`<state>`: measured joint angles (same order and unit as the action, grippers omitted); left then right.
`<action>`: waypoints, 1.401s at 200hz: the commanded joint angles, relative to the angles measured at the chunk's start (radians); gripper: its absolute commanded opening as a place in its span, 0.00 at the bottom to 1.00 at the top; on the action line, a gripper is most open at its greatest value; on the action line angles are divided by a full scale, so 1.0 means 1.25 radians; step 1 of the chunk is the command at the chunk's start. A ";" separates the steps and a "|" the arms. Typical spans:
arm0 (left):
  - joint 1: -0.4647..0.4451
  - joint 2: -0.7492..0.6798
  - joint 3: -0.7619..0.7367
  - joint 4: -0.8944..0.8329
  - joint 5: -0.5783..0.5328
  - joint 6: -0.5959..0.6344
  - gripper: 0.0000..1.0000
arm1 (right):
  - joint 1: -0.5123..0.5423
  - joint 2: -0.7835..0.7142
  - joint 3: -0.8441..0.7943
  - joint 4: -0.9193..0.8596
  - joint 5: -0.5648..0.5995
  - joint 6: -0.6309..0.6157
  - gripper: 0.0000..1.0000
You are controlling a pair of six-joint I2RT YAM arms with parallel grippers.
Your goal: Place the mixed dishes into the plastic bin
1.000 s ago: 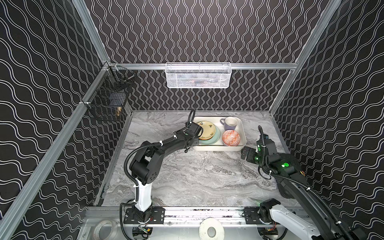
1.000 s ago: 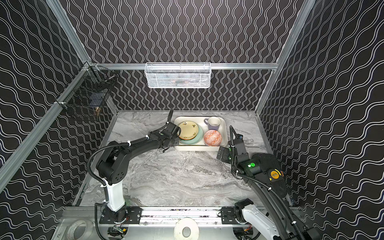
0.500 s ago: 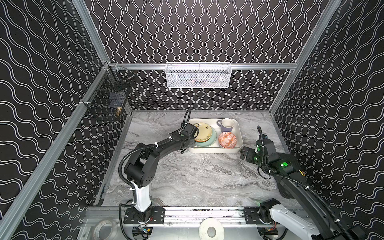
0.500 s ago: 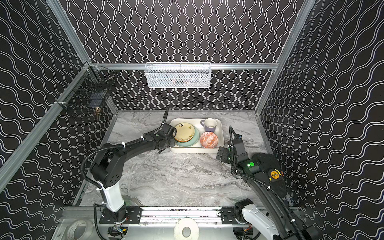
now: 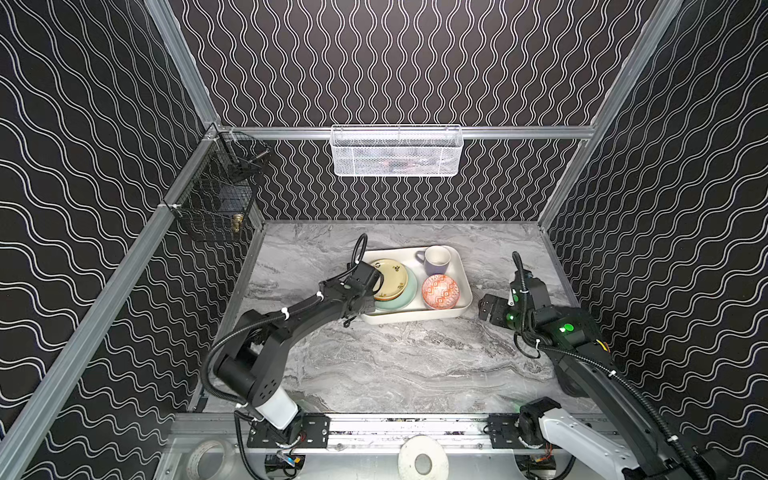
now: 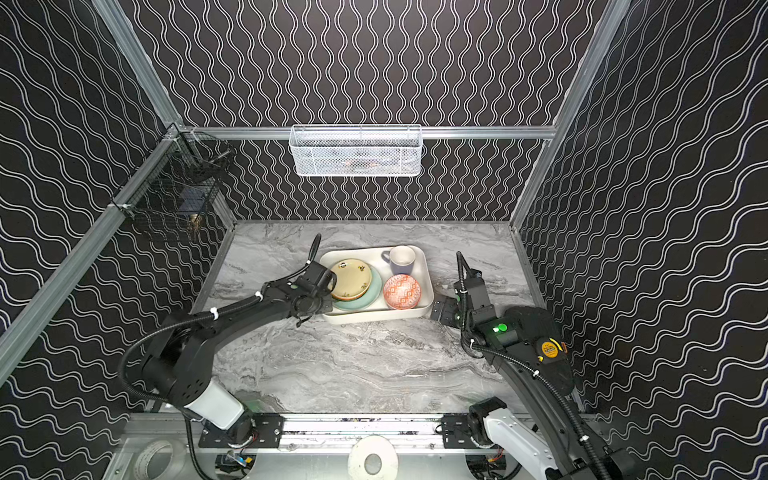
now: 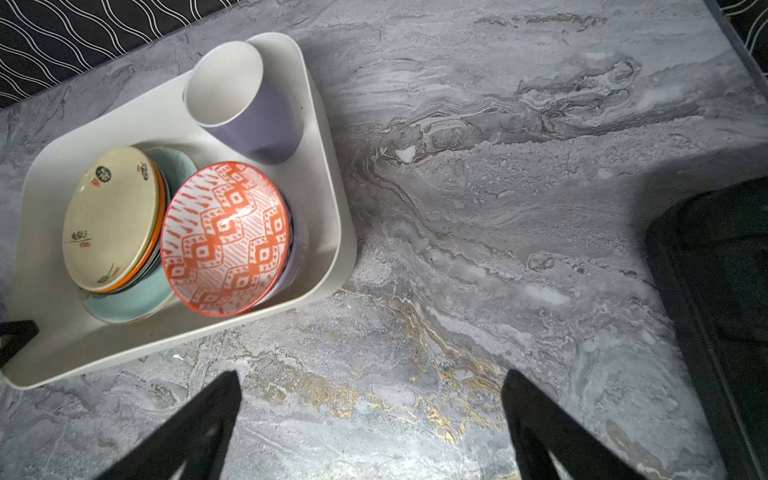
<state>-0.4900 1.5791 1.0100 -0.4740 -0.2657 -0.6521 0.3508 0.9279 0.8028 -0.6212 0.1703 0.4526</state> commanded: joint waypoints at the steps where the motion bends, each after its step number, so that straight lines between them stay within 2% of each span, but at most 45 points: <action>1: 0.002 -0.052 -0.035 -0.038 -0.048 0.017 0.08 | 0.001 0.004 -0.002 0.024 -0.020 0.006 0.99; 39: 0.005 -0.073 -0.049 -0.062 -0.090 0.009 0.10 | 0.010 0.021 0.003 0.029 -0.036 0.008 0.99; 61: 0.004 -0.075 -0.036 -0.063 -0.093 0.006 0.25 | 0.013 0.018 0.004 0.030 -0.025 0.001 0.99; 74: 0.006 -0.085 -0.027 -0.063 -0.104 0.003 0.42 | 0.013 0.020 0.001 0.036 -0.019 0.000 0.99; 97: 0.006 -0.117 -0.025 -0.047 -0.148 0.001 0.92 | 0.013 0.027 -0.009 0.059 -0.008 0.006 0.99; 102: 0.006 -0.128 -0.032 -0.035 -0.167 -0.001 0.98 | 0.014 0.029 -0.012 0.068 -0.008 0.005 0.99; 131: 0.007 -0.198 -0.130 0.131 -0.321 0.030 0.99 | 0.008 0.049 -0.003 0.107 0.053 0.015 0.99; 151: 0.013 -0.207 -0.187 0.279 -0.360 0.121 0.99 | 0.005 0.080 0.024 0.131 0.085 0.014 0.99; 190: 0.034 -0.208 -0.211 0.415 -0.335 0.310 0.99 | 0.005 0.151 0.046 0.186 0.114 -0.019 0.99; 217: 0.055 -0.285 -0.381 0.687 -0.327 0.445 0.99 | 0.004 0.140 -0.021 0.332 0.153 -0.093 0.99; 242: 0.151 -0.325 -0.452 0.793 -0.248 0.414 0.98 | 0.002 0.112 -0.136 0.551 0.166 -0.180 0.99; 260: 0.201 -0.292 -0.458 0.816 -0.229 0.405 0.99 | 0.000 0.133 -0.206 0.708 0.232 -0.219 0.99; 280: 0.223 -0.227 -0.472 0.870 -0.219 0.400 0.99 | -0.013 0.202 -0.236 0.801 0.324 -0.250 0.99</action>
<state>-0.2394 1.2358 0.4427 0.4522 -0.5873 -0.1776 0.3477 1.1164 0.5457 0.0845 0.4187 0.2333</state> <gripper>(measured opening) 0.985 0.991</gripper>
